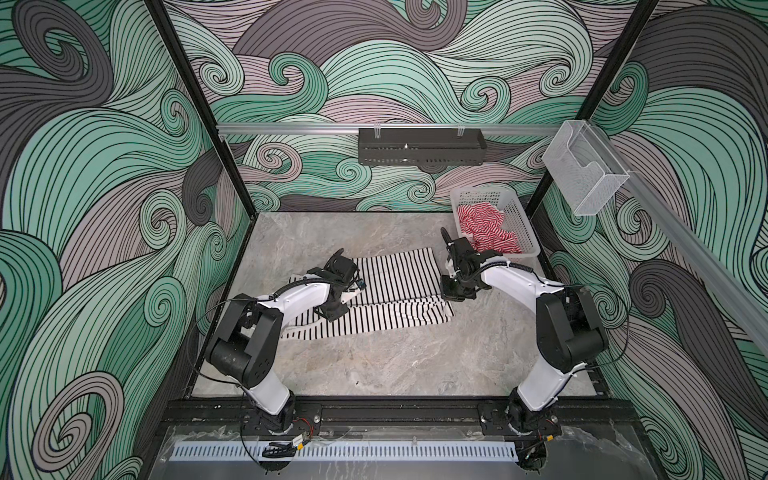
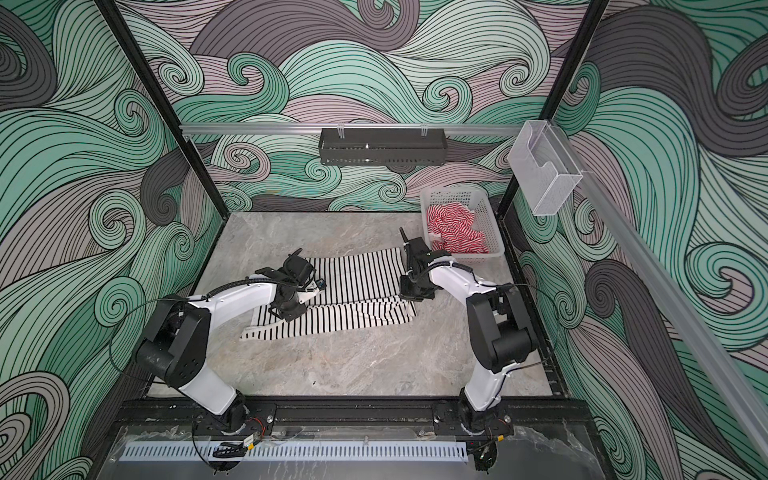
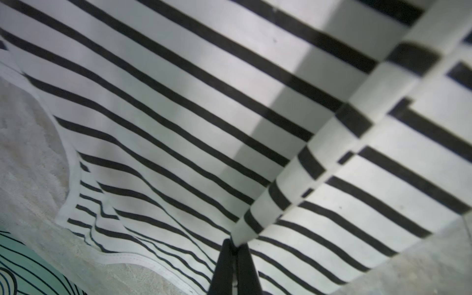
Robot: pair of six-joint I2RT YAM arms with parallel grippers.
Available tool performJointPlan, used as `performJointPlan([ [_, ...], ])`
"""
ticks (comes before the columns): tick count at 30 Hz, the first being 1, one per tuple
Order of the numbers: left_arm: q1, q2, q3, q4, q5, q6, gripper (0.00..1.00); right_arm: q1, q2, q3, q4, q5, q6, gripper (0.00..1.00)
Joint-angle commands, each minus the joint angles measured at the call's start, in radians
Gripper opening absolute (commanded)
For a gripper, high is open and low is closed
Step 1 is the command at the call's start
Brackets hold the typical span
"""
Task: Fold and stack tank tops
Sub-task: Fold the tank top at the center of the table, then move the tank top to the center of the table.
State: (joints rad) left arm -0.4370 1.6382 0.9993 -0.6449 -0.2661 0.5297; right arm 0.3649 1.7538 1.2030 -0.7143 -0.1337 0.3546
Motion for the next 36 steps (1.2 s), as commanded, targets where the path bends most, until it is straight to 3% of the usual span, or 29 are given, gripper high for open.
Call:
performJointPlan([
  [1, 0.011, 0.020, 0.039, 0.046, -0.043, -0.044, 0.00, -0.010, 0.019, 0.021, 0.003, 0.055, -0.005, 0.00],
  [3, 0.012, 0.034, 0.052, 0.047, -0.041, -0.054, 0.04, -0.009, 0.021, 0.018, 0.009, 0.071, -0.003, 0.00],
  [4, 0.011, 0.041, 0.057, 0.047, -0.046, -0.058, 0.10, -0.009, 0.020, 0.018, 0.009, 0.082, 0.000, 0.05],
  [7, 0.011, 0.051, 0.054, 0.044, -0.087, -0.072, 0.22, -0.009, -0.004, 0.020, 0.022, 0.108, 0.004, 0.39],
  [10, 0.013, 0.012, 0.025, 0.050, -0.127, -0.084, 0.24, -0.008, -0.057, 0.013, 0.050, 0.126, 0.015, 0.49],
  [14, 0.014, -0.098, -0.022, 0.014, -0.121, -0.097, 0.28, 0.012, -0.111, -0.021, 0.086, 0.093, 0.027, 0.44],
  [18, 0.013, -0.168, -0.103, -0.059, -0.075, -0.067, 0.27, 0.065, -0.082, -0.038, 0.093, 0.012, 0.036, 0.27],
  [22, 0.018, -0.197, -0.211, -0.042, -0.130, -0.035, 0.27, 0.114, -0.047, -0.070, 0.134, -0.062, 0.053, 0.16],
  [26, 0.036, -0.212, -0.286, -0.013, -0.145, -0.024, 0.26, 0.136, 0.004, -0.097, 0.147, -0.062, 0.061, 0.16],
  [32, 0.086, -0.180, -0.339, 0.025, -0.170, -0.005, 0.26, 0.139, 0.006, -0.166, 0.147, -0.012, 0.060, 0.29],
  [36, 0.108, -0.180, -0.371, 0.001, -0.139, 0.029, 0.25, 0.160, 0.002, -0.215, 0.135, -0.001, 0.070, 0.31],
])
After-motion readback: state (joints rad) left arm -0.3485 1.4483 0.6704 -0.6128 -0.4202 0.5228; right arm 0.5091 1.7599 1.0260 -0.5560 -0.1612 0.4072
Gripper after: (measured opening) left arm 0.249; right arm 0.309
